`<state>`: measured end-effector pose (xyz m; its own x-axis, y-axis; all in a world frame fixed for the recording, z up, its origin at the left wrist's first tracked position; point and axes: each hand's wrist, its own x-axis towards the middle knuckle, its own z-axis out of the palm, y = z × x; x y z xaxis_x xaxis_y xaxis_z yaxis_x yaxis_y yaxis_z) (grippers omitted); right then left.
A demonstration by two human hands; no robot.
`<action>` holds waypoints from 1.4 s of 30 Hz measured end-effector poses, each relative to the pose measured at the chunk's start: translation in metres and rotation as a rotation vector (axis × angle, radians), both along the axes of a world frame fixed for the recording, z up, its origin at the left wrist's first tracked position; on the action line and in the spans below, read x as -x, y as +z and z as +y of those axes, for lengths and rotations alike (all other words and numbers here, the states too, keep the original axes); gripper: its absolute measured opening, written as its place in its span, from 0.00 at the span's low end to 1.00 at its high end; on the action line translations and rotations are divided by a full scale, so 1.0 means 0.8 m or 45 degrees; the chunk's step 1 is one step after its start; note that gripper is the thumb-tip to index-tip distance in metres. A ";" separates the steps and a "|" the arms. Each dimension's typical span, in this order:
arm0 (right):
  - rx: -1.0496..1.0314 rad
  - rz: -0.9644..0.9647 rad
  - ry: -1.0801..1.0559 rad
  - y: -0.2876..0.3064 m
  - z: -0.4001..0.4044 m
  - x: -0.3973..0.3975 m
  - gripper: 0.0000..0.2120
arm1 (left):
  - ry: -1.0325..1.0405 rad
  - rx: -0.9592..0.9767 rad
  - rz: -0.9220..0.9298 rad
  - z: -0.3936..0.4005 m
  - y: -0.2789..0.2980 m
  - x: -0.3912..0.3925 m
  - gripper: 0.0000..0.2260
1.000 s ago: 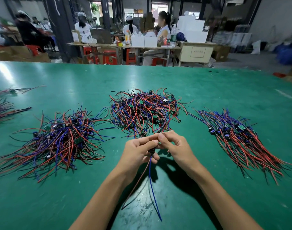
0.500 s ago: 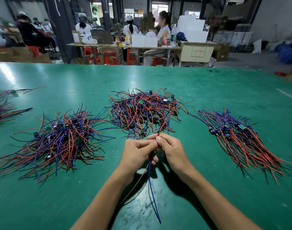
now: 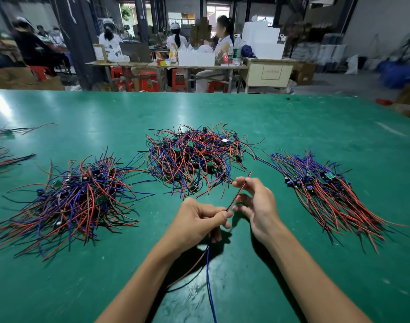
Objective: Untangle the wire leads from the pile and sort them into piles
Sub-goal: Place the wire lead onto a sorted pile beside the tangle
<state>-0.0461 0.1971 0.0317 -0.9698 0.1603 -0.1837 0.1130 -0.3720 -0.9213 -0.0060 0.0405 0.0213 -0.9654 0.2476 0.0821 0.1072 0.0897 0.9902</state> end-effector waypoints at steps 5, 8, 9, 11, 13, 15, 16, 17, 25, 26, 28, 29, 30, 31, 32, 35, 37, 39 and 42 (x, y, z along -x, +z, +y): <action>0.343 -0.136 0.210 0.009 0.023 0.001 0.16 | -0.054 -0.034 -0.052 -0.001 0.001 -0.003 0.07; 0.223 -0.081 0.222 0.006 0.023 0.004 0.20 | 0.001 -0.080 -0.114 -0.001 0.000 -0.003 0.06; 0.040 -0.015 0.226 0.004 0.021 0.004 0.20 | 0.036 -0.098 -0.133 -0.002 0.000 -0.002 0.06; -0.326 0.129 0.314 0.004 0.012 0.001 0.20 | 0.095 -0.141 -0.157 -0.004 0.000 0.000 0.06; -0.484 0.243 0.464 0.001 0.005 -0.004 0.16 | 0.128 -0.180 -0.167 -0.006 0.002 0.002 0.06; -0.513 0.310 0.494 -0.002 0.001 -0.008 0.13 | 0.131 -0.226 -0.198 -0.008 0.004 0.002 0.07; -0.498 0.322 0.458 -0.002 0.001 -0.009 0.13 | 0.113 -0.256 -0.224 -0.009 0.005 0.002 0.08; -0.464 0.321 0.410 -0.001 0.002 -0.009 0.13 | 0.084 -0.284 -0.252 -0.011 0.006 0.002 0.09; -0.181 0.205 0.103 0.016 0.026 -0.002 0.12 | 0.196 -0.226 -0.198 -0.025 0.011 0.005 0.15; -0.148 0.200 0.087 0.017 0.027 -0.002 0.13 | 0.242 -0.196 -0.150 -0.026 0.012 0.006 0.14; -0.085 0.197 0.079 0.018 0.030 -0.001 0.13 | 0.310 -0.175 -0.075 -0.026 0.013 0.007 0.11; -0.061 0.197 0.084 0.018 0.031 -0.001 0.13 | 0.333 -0.177 -0.053 -0.026 0.013 0.007 0.10; -0.044 0.197 0.092 0.017 0.031 0.000 0.13 | 0.358 -0.176 -0.038 -0.026 0.012 0.007 0.09; -0.029 0.196 0.098 0.017 0.030 0.000 0.13 | 0.385 -0.165 -0.027 -0.027 0.011 0.007 0.09; -0.017 0.193 0.104 0.016 0.029 0.000 0.13 | 0.413 -0.152 -0.016 -0.027 0.009 0.008 0.08; 0.019 0.195 0.122 0.015 0.027 0.002 0.13 | 0.471 -0.163 0.016 -0.027 0.007 0.009 0.08; 0.072 0.195 0.145 0.015 0.028 0.002 0.12 | 0.485 -0.147 0.068 -0.028 0.008 0.010 0.08; 0.138 0.189 0.167 0.016 0.029 0.002 0.12 | 0.492 -0.040 0.195 -0.028 0.007 0.009 0.09; 0.212 0.188 0.193 0.018 0.028 0.001 0.13 | 0.514 0.184 0.435 -0.026 0.006 0.007 0.11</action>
<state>-0.0466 0.2193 0.0459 -0.9987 -0.0094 -0.0505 0.0483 -0.5089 -0.8595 -0.0118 0.0197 0.0262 -0.9103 -0.1047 0.4005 0.3497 0.3231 0.8794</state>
